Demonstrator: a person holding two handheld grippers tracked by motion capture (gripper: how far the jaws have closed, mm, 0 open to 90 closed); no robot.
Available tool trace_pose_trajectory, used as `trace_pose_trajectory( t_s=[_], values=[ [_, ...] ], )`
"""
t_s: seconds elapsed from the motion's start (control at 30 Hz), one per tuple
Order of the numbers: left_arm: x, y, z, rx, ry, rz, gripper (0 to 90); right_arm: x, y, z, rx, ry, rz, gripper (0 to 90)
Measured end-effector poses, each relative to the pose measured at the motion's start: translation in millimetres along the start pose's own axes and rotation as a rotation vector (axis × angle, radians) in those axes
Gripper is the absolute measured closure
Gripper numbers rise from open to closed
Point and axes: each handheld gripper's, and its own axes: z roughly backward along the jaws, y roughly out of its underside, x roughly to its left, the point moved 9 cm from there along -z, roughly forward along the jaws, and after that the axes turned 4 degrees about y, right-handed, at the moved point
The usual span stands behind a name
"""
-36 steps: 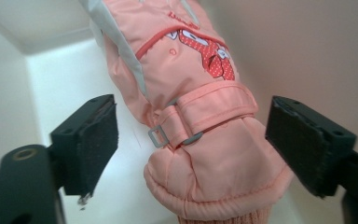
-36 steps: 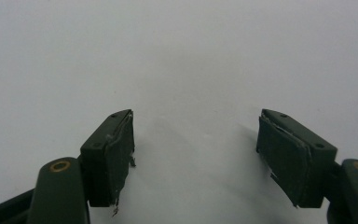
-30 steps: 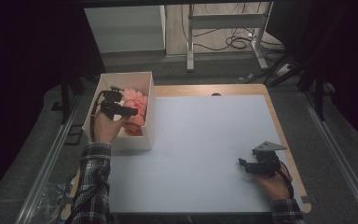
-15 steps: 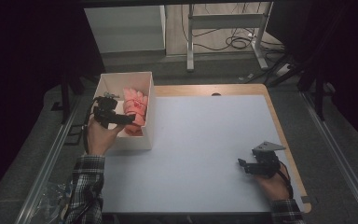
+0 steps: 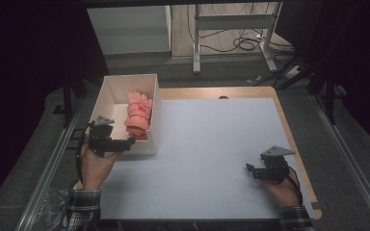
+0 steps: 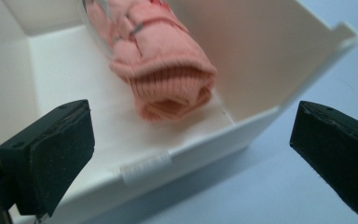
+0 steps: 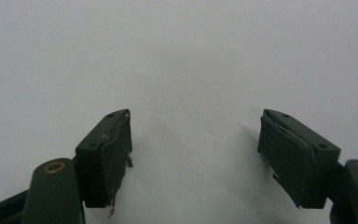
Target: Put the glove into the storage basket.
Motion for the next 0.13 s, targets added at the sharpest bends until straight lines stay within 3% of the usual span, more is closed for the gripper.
trace_pose_trajectory(
  t_s=[0.13],
  values=[
    [-1.3, 10.0, 0.9, 0.001, 0.01, 0.01, 0.1, -0.1, 0.3, 0.0, -0.001, 0.001, 0.001, 26.1]
  ],
)
